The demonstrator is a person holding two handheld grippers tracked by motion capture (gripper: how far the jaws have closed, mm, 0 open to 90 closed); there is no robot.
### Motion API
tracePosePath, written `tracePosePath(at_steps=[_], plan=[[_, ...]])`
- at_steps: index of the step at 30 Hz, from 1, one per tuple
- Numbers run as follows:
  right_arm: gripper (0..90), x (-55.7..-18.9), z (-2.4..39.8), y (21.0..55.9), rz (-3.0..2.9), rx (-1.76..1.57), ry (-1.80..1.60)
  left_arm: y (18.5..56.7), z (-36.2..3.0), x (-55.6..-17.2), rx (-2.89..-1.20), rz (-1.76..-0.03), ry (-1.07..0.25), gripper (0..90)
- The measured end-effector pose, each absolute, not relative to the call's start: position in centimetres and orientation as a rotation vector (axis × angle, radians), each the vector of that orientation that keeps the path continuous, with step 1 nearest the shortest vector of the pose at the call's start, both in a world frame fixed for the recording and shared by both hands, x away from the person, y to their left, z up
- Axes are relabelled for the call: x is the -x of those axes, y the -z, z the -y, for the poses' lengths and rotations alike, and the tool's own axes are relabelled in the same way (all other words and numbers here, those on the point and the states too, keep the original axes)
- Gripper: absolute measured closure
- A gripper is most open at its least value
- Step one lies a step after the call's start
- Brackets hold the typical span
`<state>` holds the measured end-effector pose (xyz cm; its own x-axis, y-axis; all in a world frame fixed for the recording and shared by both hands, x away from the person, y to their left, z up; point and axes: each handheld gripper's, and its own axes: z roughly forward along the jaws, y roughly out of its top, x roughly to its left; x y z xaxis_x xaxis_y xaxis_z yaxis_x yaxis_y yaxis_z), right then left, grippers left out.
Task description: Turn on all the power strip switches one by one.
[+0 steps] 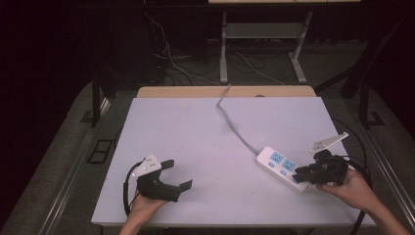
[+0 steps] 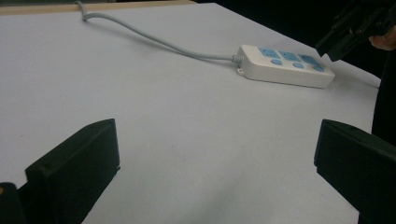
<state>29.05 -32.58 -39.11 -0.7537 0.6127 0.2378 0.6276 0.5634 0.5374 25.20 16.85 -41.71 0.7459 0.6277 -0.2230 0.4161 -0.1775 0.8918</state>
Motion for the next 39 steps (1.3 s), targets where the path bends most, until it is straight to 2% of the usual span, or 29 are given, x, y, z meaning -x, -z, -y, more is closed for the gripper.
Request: tracePosePath(at_steps=[5,8,39], plan=[[85.4,-29.1,32.5,39.3,2.76,1.089,0.958,41.7,-16.9,-25.2,-1.808,-0.815,-0.233,0.0],[89.9,-29.2,32.5,39.5,2.753,1.089,0.951,41.7,-16.8,-25.2,-1.809,-0.814,-0.232,0.0],[90.0,-29.2,32.3,40.9,2.797,1.068,0.89,41.8,-16.6,-25.2,-1.817,-0.807,-0.225,0.0]])
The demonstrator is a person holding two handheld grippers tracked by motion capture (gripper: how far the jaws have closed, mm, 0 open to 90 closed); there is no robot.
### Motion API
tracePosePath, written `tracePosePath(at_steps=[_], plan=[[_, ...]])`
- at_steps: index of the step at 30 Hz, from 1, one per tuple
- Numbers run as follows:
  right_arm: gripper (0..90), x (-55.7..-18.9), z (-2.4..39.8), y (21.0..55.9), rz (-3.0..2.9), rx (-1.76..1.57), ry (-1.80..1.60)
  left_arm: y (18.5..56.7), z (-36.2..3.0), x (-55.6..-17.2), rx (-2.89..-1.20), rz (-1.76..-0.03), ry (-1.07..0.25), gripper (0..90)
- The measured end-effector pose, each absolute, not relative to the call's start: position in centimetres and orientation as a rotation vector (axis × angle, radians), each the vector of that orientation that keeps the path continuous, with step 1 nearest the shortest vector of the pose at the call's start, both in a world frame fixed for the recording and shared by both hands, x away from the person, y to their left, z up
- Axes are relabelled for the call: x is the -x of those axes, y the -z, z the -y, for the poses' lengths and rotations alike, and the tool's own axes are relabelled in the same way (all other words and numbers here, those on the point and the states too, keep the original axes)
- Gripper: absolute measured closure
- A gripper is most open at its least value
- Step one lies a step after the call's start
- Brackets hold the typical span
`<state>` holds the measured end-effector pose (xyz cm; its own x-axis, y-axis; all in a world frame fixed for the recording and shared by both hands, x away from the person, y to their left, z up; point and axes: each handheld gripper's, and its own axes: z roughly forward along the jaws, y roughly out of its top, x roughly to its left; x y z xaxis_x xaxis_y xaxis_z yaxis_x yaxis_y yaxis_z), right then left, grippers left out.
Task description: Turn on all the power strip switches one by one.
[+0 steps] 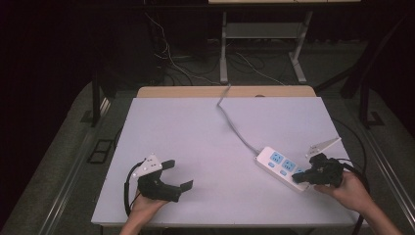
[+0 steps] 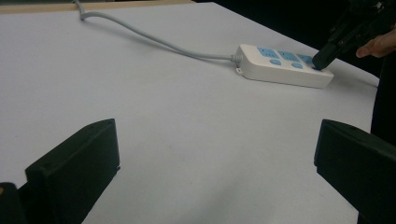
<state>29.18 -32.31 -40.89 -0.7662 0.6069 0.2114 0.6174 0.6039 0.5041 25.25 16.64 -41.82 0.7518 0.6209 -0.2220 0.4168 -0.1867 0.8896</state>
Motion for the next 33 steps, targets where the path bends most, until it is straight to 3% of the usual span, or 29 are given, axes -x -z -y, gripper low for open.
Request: tracePosePath(at_steps=[33], plan=[[90.0,-29.0,33.3,40.6,2.727,1.129,0.996,41.9,-16.9,-25.4,-1.809,-0.814,-0.217,0.0]])
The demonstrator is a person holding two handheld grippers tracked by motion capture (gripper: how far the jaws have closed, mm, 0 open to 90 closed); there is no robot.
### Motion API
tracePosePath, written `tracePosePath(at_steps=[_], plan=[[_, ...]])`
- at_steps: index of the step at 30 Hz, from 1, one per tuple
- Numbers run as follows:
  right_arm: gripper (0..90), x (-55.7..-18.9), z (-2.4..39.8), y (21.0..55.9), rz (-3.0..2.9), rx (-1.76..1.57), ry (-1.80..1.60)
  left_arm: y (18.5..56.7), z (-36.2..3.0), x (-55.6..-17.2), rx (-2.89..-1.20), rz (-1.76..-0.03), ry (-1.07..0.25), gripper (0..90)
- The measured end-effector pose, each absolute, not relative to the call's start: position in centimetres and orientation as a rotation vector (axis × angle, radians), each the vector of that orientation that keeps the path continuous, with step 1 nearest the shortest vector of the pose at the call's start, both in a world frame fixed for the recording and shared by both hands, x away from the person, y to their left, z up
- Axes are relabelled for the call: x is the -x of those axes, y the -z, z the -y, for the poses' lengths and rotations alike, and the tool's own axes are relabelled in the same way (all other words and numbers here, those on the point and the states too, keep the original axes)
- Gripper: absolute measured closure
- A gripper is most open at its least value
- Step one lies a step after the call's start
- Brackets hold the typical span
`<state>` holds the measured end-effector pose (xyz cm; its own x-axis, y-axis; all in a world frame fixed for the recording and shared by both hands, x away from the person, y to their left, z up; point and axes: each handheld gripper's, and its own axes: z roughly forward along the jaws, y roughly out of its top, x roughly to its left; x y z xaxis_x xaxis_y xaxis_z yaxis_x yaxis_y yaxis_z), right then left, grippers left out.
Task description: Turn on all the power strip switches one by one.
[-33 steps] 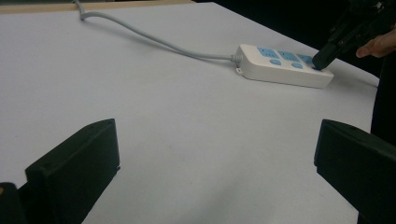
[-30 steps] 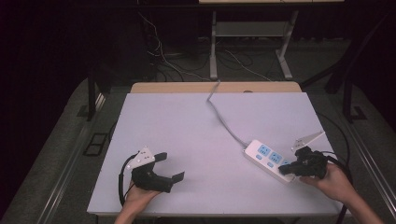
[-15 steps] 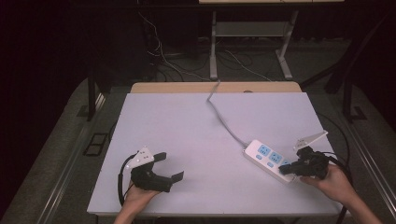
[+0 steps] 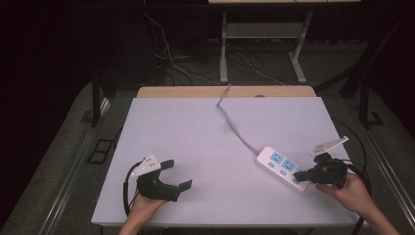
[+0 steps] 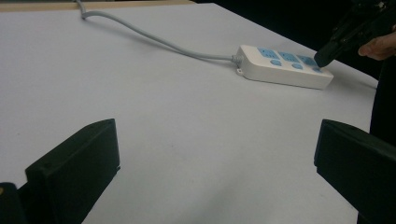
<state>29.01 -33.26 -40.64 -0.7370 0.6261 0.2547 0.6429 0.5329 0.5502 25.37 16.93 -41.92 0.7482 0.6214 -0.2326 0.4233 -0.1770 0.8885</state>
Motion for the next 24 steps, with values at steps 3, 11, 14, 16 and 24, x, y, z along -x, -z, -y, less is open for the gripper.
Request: tracePosePath(at_steps=[3,11,14,16,24], plan=[[90.0,-29.1,33.2,40.0,2.732,1.125,1.011,41.9,-16.9,-25.4,-1.809,-0.815,-0.217,0.0],[90.0,-29.6,32.7,38.2,2.762,1.1,1.01,41.9,-17.0,-25.4,-1.803,-0.816,-0.219,0.0],[90.0,-29.8,32.3,37.7,2.78,1.086,1.003,41.9,-17.0,-25.4,-1.803,-0.817,-0.22,0.0],[90.0,-30.0,32.2,37.4,2.783,1.082,0.996,41.9,-17.0,-25.4,-1.802,-0.817,-0.22,0.0],[90.0,-30.8,31.4,36.8,2.799,1.069,0.98,41.9,-17.0,-25.4,-1.8,-0.813,-0.219,0.0]])
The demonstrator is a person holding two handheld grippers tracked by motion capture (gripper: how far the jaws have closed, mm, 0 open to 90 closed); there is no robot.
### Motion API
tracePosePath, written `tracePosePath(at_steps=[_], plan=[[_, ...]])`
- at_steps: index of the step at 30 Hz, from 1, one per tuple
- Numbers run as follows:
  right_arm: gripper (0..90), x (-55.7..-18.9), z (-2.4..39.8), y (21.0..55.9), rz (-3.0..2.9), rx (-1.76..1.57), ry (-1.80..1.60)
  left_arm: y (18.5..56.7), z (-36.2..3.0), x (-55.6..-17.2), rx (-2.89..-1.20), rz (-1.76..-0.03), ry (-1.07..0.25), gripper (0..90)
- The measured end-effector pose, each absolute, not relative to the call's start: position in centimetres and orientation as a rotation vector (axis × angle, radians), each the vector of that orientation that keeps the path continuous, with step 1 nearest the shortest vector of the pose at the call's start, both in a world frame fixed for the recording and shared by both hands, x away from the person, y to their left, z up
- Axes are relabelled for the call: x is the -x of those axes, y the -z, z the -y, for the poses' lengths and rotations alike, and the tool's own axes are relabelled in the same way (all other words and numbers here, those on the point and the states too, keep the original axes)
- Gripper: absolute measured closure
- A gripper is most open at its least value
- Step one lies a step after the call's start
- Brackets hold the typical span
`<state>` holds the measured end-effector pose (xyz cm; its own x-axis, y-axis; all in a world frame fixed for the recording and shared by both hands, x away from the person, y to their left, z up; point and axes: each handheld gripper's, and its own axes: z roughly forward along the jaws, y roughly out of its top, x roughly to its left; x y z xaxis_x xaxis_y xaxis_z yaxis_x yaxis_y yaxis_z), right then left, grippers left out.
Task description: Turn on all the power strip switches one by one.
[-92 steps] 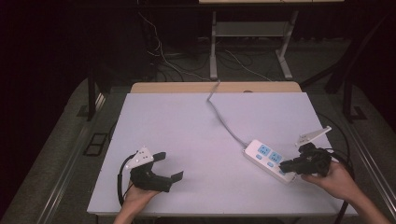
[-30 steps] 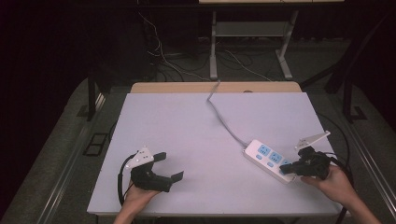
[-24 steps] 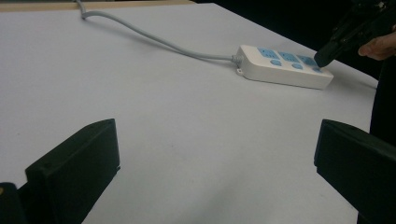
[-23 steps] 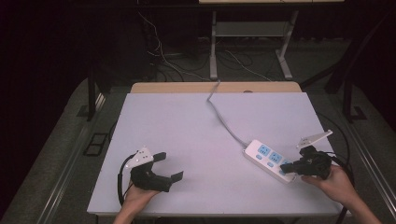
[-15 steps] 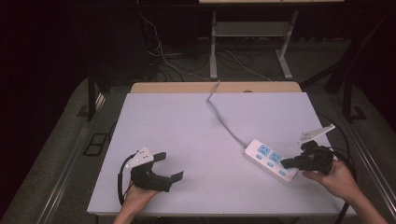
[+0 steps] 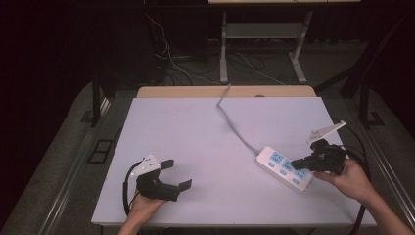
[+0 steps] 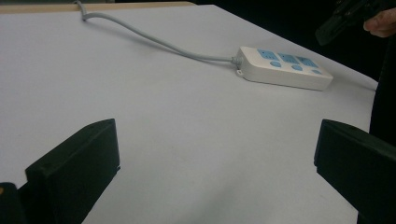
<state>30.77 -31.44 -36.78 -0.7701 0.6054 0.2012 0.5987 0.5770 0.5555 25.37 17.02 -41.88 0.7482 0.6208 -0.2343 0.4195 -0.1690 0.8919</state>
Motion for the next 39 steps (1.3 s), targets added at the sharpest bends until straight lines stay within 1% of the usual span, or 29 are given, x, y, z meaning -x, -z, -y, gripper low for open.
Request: tracePosePath(at_steps=[8,22,39], plan=[[90.0,-31.7,30.6,36.5,-2.778,-1.053,-0.973,41.8,-17.1,-25.4,-1.798,-0.815,-0.222,0.0],[90.0,-32.8,29.1,37.5,-2.809,-1.034,-0.938,41.8,-17.2,-25.4,-1.794,-0.813,-0.231,0.0],[90.0,-32.5,29.1,39.9,-2.875,-1.065,-0.889,41.8,-17.3,-25.4,-1.794,-0.816,-0.232,0.0]])
